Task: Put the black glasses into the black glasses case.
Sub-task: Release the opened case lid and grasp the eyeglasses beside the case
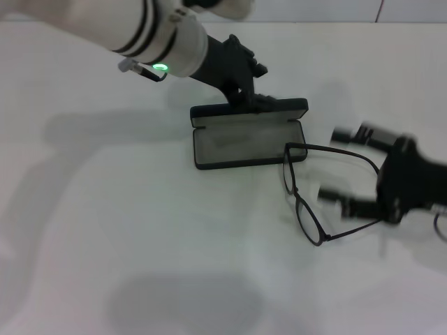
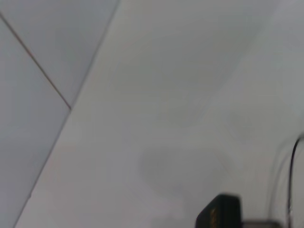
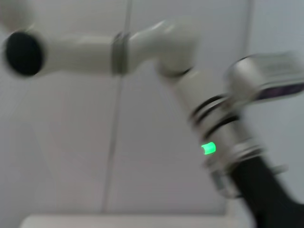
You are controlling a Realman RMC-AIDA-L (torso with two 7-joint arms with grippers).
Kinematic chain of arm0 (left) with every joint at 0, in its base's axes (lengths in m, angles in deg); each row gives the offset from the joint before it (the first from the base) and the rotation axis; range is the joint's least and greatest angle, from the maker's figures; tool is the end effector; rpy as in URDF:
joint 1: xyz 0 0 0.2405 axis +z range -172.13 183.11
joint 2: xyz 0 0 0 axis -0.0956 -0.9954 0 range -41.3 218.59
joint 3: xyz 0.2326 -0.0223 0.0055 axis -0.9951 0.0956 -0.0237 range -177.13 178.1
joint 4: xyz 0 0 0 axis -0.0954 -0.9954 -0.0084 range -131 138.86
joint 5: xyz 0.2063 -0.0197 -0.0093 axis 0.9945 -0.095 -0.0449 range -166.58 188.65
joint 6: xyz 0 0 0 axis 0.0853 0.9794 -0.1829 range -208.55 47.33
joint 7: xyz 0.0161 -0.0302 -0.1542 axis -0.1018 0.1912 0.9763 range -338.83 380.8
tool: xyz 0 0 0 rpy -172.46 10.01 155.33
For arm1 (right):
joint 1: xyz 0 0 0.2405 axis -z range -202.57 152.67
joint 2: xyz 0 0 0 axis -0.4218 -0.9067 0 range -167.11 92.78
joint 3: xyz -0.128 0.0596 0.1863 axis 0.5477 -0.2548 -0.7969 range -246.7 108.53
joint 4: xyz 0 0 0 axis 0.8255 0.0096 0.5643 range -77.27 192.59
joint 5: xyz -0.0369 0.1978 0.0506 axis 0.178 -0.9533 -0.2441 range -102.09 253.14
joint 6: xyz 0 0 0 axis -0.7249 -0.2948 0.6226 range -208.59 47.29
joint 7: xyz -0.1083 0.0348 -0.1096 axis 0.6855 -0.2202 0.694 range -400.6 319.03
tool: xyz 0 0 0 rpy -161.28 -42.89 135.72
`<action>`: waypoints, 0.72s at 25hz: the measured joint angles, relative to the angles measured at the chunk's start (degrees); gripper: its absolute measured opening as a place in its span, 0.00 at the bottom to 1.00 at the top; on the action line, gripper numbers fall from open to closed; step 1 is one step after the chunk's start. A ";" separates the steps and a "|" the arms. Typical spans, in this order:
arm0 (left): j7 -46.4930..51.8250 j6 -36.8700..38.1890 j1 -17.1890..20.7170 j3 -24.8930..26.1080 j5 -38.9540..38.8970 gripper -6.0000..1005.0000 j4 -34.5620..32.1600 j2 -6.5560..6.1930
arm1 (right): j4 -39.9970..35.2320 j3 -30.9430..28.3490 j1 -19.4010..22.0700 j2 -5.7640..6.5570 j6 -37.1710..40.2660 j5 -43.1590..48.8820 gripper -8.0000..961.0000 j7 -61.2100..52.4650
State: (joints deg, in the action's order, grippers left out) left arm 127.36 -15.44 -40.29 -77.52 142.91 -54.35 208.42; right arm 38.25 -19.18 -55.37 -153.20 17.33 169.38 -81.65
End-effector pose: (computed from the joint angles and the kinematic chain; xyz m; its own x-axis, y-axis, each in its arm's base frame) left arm -0.1110 0.4020 -0.0451 0.9958 0.0319 -0.0859 -0.0004 -0.9362 -0.3514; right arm 0.2159 0.2894 -0.0178 0.7336 0.1447 -0.6640 -0.0614 -0.9590 -0.2768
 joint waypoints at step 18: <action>-28.76 12.99 25.06 13.16 -61.09 0.54 20.96 -0.41 | -40.16 13.65 -18.96 1.05 0.52 31.19 0.87 -31.36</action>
State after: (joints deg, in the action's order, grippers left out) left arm 98.59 -2.45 -15.23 -64.37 81.83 -33.40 208.01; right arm -1.91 -5.53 -74.32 -152.15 17.84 200.57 -113.01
